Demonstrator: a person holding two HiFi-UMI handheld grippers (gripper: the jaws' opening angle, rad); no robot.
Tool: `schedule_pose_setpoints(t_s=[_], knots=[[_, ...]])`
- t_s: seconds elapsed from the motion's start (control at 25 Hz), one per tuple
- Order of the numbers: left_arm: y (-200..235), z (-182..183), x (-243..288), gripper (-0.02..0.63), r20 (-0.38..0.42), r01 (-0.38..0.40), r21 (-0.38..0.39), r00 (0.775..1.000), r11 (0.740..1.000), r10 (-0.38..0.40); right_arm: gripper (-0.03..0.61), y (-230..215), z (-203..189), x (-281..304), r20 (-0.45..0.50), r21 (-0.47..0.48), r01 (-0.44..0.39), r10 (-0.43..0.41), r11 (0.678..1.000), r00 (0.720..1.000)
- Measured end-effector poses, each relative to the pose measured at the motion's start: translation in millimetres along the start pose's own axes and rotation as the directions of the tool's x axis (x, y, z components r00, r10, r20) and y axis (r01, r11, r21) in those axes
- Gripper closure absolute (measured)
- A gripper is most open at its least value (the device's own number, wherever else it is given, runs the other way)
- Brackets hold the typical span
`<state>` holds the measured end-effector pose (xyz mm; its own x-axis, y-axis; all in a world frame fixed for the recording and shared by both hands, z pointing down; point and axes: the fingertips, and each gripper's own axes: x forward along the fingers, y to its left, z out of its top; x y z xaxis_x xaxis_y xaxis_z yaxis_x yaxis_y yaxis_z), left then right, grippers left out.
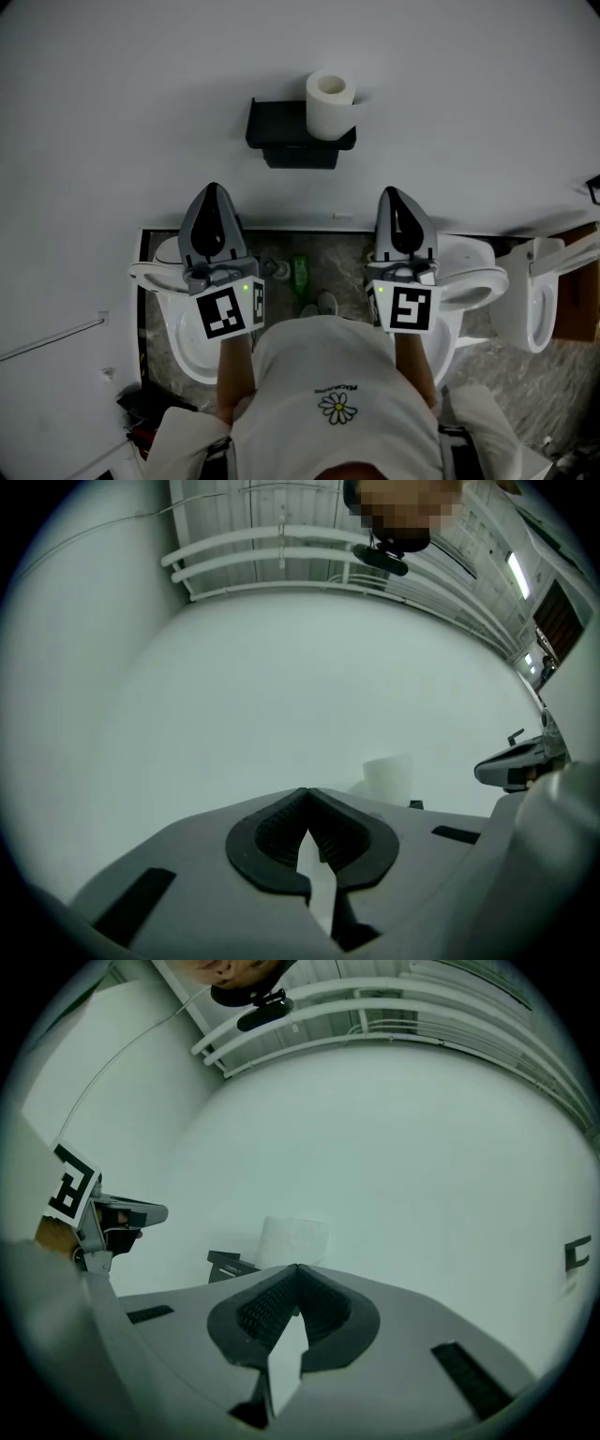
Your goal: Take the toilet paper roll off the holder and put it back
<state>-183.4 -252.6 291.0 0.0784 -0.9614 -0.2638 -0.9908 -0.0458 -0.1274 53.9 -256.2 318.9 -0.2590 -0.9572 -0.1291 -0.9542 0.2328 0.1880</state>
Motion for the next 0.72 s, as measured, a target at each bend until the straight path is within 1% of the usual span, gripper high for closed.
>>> schedule_pose_setpoints(t_s=[0.08, 0.2, 0.36, 0.52, 0.72], knots=[[0, 0, 0, 0.597, 0.003, -0.002, 0.006, 1.000, 1.000, 0.002, 0.568, 0, 4, 0, 0.027, 0.006, -0.001, 0.001, 1.000, 1.000], [-2, 4, 2, 0.597, 0.013, 0.005, 0.009, 1.000, 1.000, -0.005, 0.569, -5, 0, -2, 0.001, -0.003, 0.010, -0.010, 1.000, 1.000], [-7, 6, 0, 0.597, 0.021, 0.032, 0.014, 0.999, 0.999, -0.032, 0.568, -5, 4, -2, 0.010, 0.004, 0.017, -0.017, 1.000, 1.000], [-11, 5, -2, 0.597, 0.017, 0.047, 0.019, 0.999, 0.999, -0.048, 0.569, -4, 3, -4, 0.030, -0.015, 0.002, -0.002, 1.000, 1.000], [-10, 2, -5, 0.597, 0.002, 0.050, 0.022, 0.999, 0.999, -0.050, 0.569, -6, 2, -7, 0.023, -0.010, 0.014, -0.014, 1.000, 1.000]])
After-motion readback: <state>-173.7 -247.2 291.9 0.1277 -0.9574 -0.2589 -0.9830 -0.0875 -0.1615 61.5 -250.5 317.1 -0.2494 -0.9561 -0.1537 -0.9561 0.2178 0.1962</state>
